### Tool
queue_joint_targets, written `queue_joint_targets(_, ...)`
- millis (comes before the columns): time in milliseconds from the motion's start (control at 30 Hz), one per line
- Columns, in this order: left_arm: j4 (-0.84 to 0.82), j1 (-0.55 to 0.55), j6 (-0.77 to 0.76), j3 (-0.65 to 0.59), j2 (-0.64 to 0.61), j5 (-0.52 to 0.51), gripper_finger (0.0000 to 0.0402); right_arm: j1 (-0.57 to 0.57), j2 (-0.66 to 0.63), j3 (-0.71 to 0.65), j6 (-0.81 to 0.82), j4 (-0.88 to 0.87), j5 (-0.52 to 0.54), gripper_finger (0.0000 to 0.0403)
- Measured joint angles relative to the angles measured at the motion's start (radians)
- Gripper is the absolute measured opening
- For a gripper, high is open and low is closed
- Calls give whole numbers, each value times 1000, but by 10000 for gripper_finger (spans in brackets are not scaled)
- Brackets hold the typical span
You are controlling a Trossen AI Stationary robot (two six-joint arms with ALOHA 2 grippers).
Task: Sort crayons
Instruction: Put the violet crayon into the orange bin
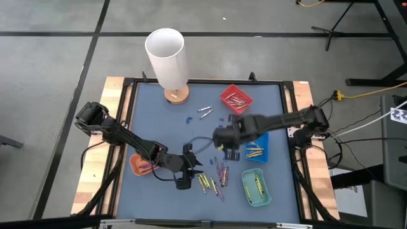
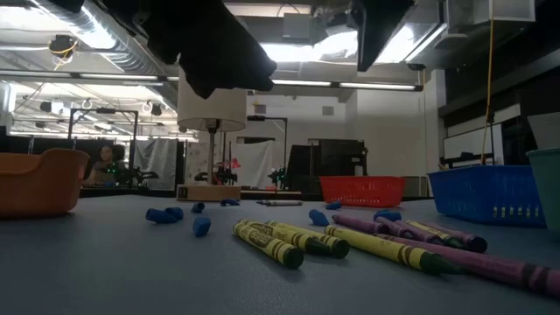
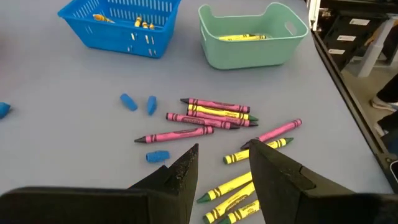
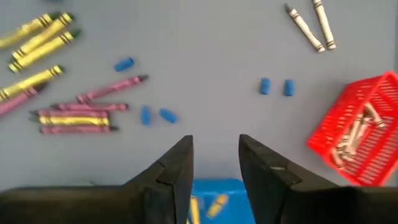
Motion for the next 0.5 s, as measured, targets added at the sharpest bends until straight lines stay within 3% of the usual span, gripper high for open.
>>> queue_joint_targets(300, -49, -25, 71, 0, 0, 0, 127, 130, 0, -171, 350, 285, 79, 127)
queue_joint_targets(500, -75, -43, 78, 0, 0, 0, 127, 169, 4, -308, 417, 490, 60, 127)
